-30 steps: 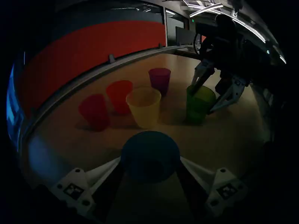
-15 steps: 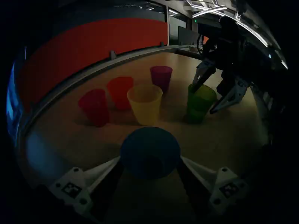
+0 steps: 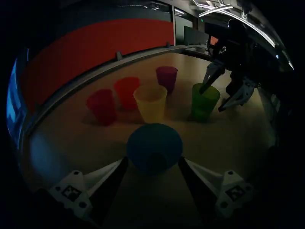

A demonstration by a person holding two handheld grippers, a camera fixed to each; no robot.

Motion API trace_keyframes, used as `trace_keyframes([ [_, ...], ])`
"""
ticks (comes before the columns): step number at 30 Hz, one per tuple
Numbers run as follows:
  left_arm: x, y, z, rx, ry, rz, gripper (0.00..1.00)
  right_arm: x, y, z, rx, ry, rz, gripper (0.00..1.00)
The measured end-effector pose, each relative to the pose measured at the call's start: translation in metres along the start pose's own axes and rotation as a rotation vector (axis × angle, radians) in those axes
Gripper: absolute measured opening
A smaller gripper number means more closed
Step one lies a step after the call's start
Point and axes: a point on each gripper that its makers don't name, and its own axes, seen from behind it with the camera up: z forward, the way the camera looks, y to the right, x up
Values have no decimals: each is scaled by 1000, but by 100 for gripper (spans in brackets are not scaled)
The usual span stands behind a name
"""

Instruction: Pour water

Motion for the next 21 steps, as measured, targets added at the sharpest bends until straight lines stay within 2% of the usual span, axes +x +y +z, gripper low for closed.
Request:
trace_keyframes([
  [12,-2,-5,-24,51,26,-26,97,-5,-4,-27,-56,26,18,99],
  [21,1,-11,-50,117,73,-51,98,-3,-5,-50,-102,52,26,99],
])
